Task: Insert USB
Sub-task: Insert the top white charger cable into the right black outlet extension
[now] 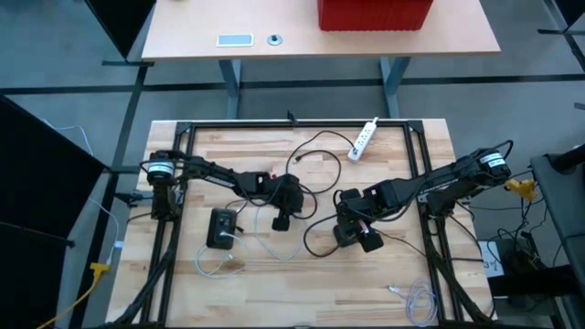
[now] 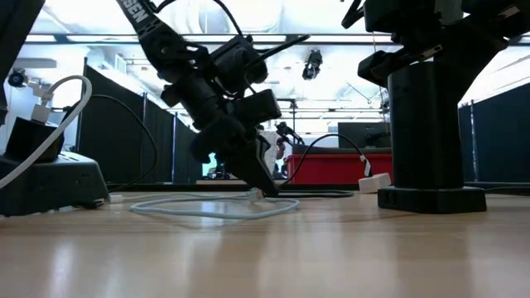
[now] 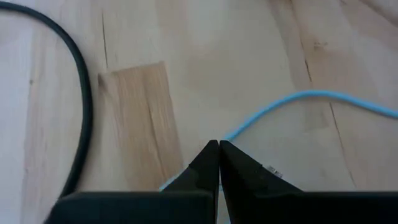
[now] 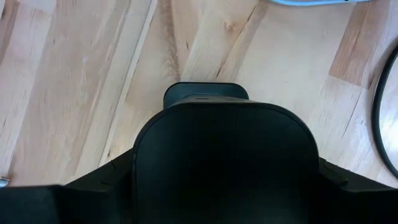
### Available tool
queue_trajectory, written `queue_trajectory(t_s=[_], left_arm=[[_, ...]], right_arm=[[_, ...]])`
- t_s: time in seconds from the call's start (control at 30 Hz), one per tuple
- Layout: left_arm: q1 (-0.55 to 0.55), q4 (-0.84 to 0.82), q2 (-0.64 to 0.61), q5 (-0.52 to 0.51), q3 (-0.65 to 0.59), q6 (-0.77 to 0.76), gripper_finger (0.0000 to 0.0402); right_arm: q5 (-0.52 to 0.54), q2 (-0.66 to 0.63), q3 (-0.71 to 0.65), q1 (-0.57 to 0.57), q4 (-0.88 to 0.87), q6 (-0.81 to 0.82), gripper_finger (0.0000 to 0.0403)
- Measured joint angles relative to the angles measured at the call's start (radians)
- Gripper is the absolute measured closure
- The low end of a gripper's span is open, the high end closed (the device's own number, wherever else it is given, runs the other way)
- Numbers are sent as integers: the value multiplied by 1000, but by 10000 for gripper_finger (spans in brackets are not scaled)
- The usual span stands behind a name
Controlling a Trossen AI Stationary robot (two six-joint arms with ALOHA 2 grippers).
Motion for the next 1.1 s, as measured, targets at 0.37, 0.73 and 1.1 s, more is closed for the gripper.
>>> queue_trajectory(t_s=[0.37, 0.73, 1.1], left_arm=[[-3, -68, -102, -71, 8, 6, 402], [-46, -109, -108, -103, -24, -41, 402], [-65, -93, -35, -136, -29, -50, 401]], right_arm=[[-1, 1, 0, 0, 1, 2, 140], [-1, 1, 0, 0, 1, 11, 140], [-1, 1, 0, 0, 0, 11, 140]])
